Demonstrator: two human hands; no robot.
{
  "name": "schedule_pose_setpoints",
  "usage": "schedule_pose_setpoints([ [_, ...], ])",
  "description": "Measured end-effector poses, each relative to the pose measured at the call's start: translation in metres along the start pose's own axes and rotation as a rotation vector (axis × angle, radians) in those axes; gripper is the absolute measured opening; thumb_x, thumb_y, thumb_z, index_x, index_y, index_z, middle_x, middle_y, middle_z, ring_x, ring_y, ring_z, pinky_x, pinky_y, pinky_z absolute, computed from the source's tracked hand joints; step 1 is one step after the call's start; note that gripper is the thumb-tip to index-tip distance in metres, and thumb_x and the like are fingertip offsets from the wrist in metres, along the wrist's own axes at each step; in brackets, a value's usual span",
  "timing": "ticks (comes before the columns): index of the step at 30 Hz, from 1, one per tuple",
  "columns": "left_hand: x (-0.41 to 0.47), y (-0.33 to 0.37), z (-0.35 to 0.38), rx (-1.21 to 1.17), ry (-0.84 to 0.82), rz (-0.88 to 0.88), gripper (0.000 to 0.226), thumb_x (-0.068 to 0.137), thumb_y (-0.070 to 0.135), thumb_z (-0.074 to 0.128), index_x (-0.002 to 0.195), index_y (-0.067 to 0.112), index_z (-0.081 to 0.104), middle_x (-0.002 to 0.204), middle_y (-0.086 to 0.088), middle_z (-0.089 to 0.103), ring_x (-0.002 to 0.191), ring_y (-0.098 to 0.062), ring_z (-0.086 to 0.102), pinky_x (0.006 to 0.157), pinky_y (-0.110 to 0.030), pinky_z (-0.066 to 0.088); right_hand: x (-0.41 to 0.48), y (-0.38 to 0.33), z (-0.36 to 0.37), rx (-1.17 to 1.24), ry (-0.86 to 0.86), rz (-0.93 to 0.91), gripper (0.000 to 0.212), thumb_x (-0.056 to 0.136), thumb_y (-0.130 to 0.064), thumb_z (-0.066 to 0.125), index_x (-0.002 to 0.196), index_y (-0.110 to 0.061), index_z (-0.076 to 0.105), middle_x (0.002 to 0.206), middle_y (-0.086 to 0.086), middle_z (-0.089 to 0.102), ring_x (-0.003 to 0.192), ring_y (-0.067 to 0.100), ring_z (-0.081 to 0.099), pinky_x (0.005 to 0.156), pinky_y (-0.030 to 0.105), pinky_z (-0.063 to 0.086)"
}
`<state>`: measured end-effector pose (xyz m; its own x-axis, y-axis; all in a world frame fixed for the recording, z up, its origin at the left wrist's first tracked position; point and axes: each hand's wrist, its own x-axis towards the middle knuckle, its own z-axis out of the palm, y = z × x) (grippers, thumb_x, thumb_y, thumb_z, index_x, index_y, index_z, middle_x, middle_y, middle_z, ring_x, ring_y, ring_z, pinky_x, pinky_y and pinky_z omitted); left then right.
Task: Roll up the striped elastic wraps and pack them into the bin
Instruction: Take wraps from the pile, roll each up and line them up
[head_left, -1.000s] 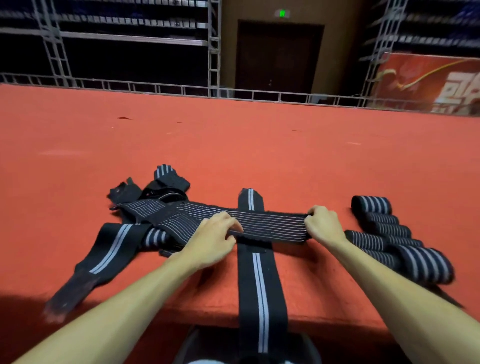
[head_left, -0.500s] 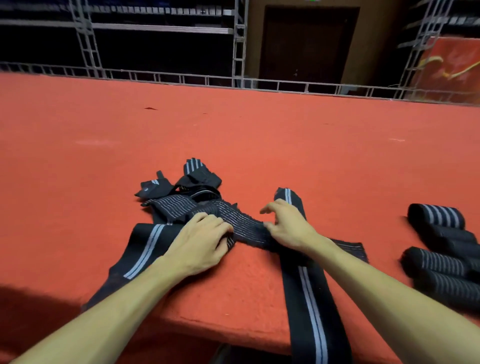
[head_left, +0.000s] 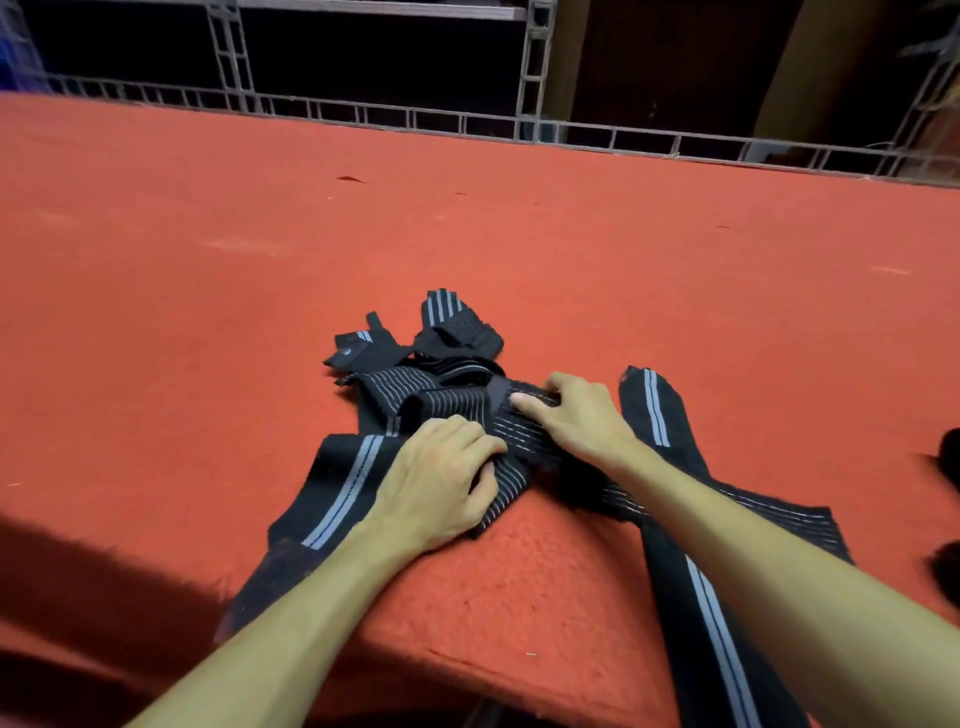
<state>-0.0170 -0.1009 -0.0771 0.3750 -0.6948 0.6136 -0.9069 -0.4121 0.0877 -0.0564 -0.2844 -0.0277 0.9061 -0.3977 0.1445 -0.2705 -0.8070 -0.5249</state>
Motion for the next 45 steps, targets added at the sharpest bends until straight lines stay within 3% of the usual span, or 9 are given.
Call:
schedule_pose_setpoints([
  [9, 0.012, 0.030, -0.002, 0.068, -0.163, -0.198, 0.040, 0.086, 0.039, 0.032, 0.107, 0.025, 0.063, 0.101, 0.007, 0.057, 0.096, -0.016, 0.056, 0.087, -0.032, 0.038, -0.051, 0.060, -0.071, -0.017, 0.002, -0.069, 0.022, 0.089, -0.034, 0.062, 0.080, -0.013, 0.061, 0.077, 0.003, 0.064, 0.076, 0.019, 0.055, 0.067, 0.031, 0.038],
  [14, 0.043, 0.086, 0.003, -0.279, -0.368, -0.390, 0.048, 0.096, 0.050, 0.043, 0.137, 0.026, 0.046, 0.132, 0.003, 0.049, 0.128, -0.015, 0.040, 0.109, -0.037, 0.021, -0.083, 0.084, -0.094, 0.101, -0.042, -0.111, 0.019, 0.091, -0.020, 0.062, 0.073, -0.023, 0.057, 0.074, -0.011, 0.059, 0.077, 0.010, 0.054, 0.071, 0.026, 0.040],
  [16, 0.056, 0.104, 0.002, -0.560, -0.360, -0.456, 0.038, 0.093, 0.043, 0.054, 0.125, 0.021, 0.057, 0.120, 0.003, 0.061, 0.113, -0.013, 0.056, 0.104, -0.037, 0.037, -0.092, 0.092, -0.102, 0.138, -0.043, -0.125, 0.015, 0.091, -0.017, 0.062, 0.076, -0.019, 0.059, 0.074, -0.010, 0.060, 0.075, 0.008, 0.053, 0.074, 0.030, 0.042],
  [18, 0.064, 0.119, -0.003, -0.794, -0.287, -0.454, 0.012, 0.092, 0.025, 0.061, 0.099, 0.016, 0.066, 0.090, 0.003, 0.070, 0.079, -0.011, 0.067, 0.078, -0.032, 0.051, -0.100, 0.098, -0.109, 0.174, -0.017, -0.138, 0.014, 0.090, -0.019, 0.063, 0.076, -0.018, 0.061, 0.073, -0.010, 0.061, 0.072, 0.007, 0.054, 0.074, 0.035, 0.045],
  [21, 0.078, 0.132, -0.014, -0.799, -0.219, -0.347, 0.011, 0.089, 0.013, 0.065, 0.082, 0.021, 0.066, 0.065, 0.013, 0.064, 0.058, -0.001, 0.060, 0.057, -0.019, 0.045, -0.110, 0.095, -0.129, 0.208, 0.065, -0.165, 0.008, 0.088, -0.026, 0.067, 0.080, -0.026, 0.066, 0.077, -0.014, 0.067, 0.076, 0.005, 0.058, 0.074, 0.025, 0.046],
  [28, 0.109, 0.165, -0.048, -1.140, -0.003, -0.382, 0.011, 0.085, 0.015, 0.070, 0.095, 0.018, 0.065, 0.080, 0.012, 0.067, 0.069, 0.008, 0.061, 0.063, -0.011, 0.045, -0.127, 0.059, -0.187, 0.401, 0.335, -0.226, 0.010, 0.089, -0.013, 0.066, 0.081, -0.018, 0.069, 0.057, -0.012, 0.062, 0.048, -0.003, 0.050, 0.049, 0.019, 0.042],
  [32, 0.101, 0.180, -0.046, -1.153, -0.316, -0.308, 0.017, 0.087, 0.014, 0.068, 0.103, 0.020, 0.064, 0.103, 0.007, 0.070, 0.097, -0.007, 0.065, 0.085, -0.020, 0.050, -0.142, 0.042, -0.219, 0.739, 0.464, -0.188, 0.008, 0.092, -0.008, 0.062, 0.085, -0.004, 0.065, 0.062, 0.007, 0.056, 0.043, 0.010, 0.045, 0.040, 0.022, 0.039],
  [39, 0.111, 0.227, -0.086, -1.208, -0.340, -0.227, 0.018, 0.094, -0.003, 0.052, 0.093, 0.012, 0.060, 0.085, -0.001, 0.064, 0.059, -0.005, 0.064, 0.052, -0.020, 0.052, -0.168, 0.029, -0.264, 0.874, 0.576, -0.157, 0.011, 0.094, -0.013, 0.059, 0.083, -0.011, 0.062, 0.067, 0.003, 0.055, 0.048, 0.011, 0.043, 0.037, 0.020, 0.037],
  [45, 0.119, 0.259, -0.117, -1.549, -0.464, -0.159, 0.013, 0.092, -0.001, 0.054, 0.103, 0.004, 0.060, 0.073, 0.006, 0.065, 0.054, -0.006, 0.056, 0.055, -0.022, 0.055, -0.175, 0.033, -0.293, 0.761, 0.672, -0.160, 0.008, 0.093, -0.016, 0.062, 0.086, -0.015, 0.065, 0.075, 0.003, 0.063, 0.069, 0.020, 0.051, 0.058, 0.027, 0.038],
])
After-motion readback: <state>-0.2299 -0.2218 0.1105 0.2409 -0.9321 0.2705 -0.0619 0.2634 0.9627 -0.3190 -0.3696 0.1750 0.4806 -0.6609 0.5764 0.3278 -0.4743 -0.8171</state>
